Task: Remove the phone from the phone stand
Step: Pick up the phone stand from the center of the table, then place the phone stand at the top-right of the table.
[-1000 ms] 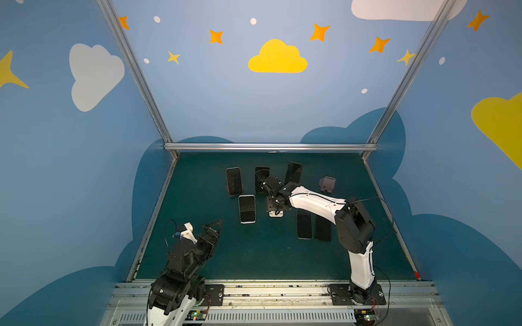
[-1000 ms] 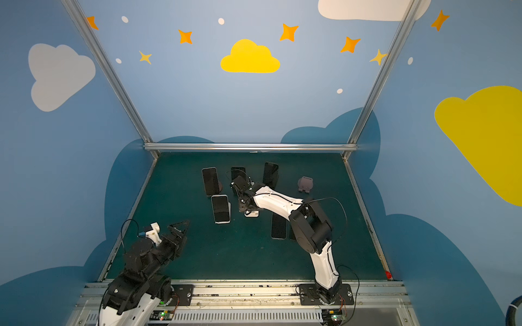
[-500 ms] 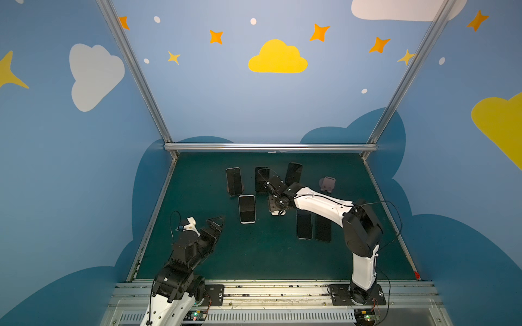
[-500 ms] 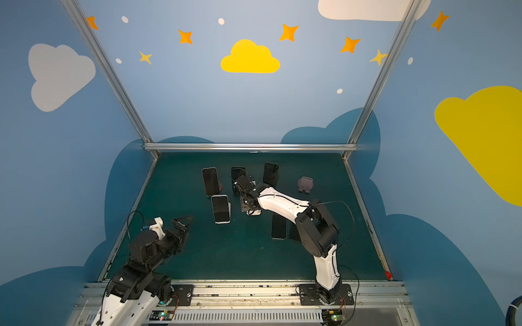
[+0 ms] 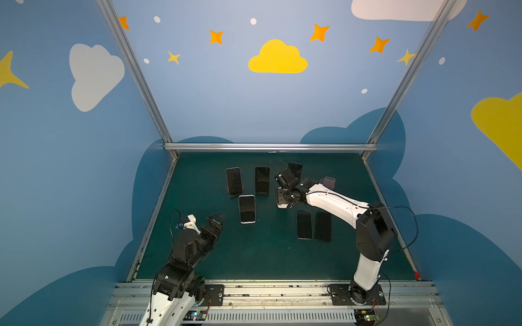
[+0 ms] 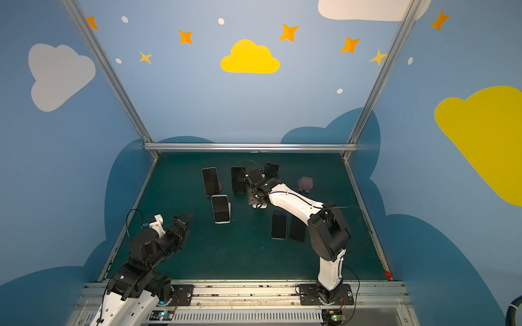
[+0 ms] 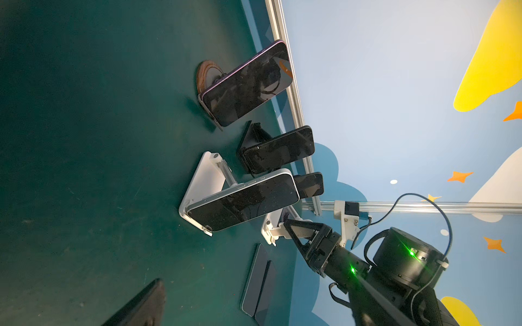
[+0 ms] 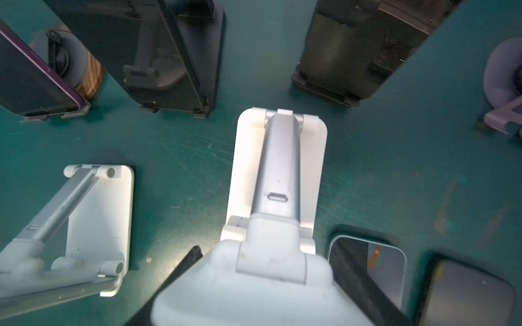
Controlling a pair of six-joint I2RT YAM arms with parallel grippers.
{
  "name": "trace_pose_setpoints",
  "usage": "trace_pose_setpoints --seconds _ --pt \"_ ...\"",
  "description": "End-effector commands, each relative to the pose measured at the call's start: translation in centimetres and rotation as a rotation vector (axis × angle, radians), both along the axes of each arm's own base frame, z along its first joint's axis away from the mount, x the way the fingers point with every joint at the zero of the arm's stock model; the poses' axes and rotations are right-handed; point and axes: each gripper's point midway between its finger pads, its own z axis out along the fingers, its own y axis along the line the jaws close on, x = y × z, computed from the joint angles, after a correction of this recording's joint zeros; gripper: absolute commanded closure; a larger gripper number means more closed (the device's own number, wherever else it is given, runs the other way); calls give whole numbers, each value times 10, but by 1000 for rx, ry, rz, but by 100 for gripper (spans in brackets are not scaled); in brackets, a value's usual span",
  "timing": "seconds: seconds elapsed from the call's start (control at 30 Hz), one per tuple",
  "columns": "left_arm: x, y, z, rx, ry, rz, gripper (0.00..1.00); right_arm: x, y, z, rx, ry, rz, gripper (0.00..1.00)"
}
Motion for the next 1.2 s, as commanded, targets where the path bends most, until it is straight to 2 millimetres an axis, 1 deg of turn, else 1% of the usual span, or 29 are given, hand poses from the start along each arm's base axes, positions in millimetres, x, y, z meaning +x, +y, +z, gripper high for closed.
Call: trace_pose_setpoints --seconds 0.0,0.13,0.2,0.37,0.47,0.67,0.83,0.9,1.03,1.1,1.17 --pt "4 -1 17 6 -54 -5 0 -6 -9 17 15 -20 -1 39" --pt "9 -4 19 -9 -65 -10 0 -14 -28 20 0 -22 -24 39" --pt "12 -6 22 -11 -70 -19 0 -17 -40 21 9 -13 -48 39" --pt "16 -8 24 -1 -65 -28 0 -18 -76 14 -7 2 -119 39" --pt "16 -9 26 -1 -67 -32 0 -14 -106 17 -50 -11 -164 39" --pt "17 -8 30 -7 -91 -20 0 -4 -166 24 -78 -21 -269 39" --pt "18 -8 34 -10 -102 -19 0 12 -218 28 -60 -25 -395 39" --pt "19 -8 34 -14 -106 -19 0 23 -240 27 -44 -31 -467 39" --pt "23 -11 36 -41 -116 -19 0 48 -273 15 -34 -22 -566 39" --pt "23 -11 39 -30 -114 -24 0 62 -295 7 -48 -6 -614 38" --pt "24 -11 40 -16 -117 -28 0 73 -306 -4 -26 31 -626 37"
